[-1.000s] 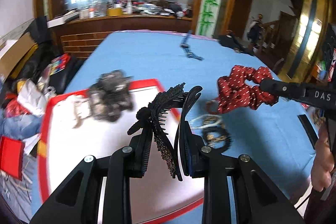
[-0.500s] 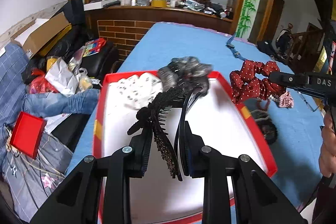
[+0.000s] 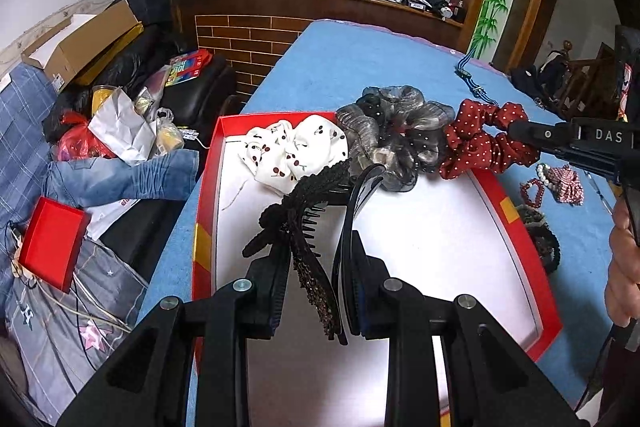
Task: Organize jewelry
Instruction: 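Carry the comb and red bow scrunchie to the tray and release both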
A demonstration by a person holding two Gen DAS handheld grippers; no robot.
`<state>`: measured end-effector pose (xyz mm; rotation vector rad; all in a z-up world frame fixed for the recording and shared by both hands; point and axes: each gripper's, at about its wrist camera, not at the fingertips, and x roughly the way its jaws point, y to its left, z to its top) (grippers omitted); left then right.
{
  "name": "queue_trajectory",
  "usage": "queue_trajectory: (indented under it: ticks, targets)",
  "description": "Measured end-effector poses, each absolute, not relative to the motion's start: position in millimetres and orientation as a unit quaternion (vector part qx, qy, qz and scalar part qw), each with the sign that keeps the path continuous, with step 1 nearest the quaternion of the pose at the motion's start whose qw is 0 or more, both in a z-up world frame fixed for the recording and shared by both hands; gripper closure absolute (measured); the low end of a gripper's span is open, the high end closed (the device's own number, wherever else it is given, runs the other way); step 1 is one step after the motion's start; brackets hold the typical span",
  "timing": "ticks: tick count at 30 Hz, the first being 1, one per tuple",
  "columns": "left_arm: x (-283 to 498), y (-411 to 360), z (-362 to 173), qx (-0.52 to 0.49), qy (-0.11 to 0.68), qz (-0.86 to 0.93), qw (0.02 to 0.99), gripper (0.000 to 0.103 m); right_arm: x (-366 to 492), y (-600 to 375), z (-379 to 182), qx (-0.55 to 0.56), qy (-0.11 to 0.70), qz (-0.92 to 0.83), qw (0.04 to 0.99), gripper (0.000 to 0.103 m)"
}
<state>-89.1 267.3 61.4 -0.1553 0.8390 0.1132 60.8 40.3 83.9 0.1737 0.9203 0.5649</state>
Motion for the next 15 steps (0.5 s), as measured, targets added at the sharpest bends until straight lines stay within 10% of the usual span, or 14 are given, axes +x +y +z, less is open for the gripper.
queue_trajectory:
  ticks: [15]
  targets:
    - [-74.3, 275.4, 54.5, -0.078, 0.417, 0.067, 0.903, 0.076, 79.0, 59.1, 54.8, 0.058, 0.464, 0.250, 0.848, 0.095]
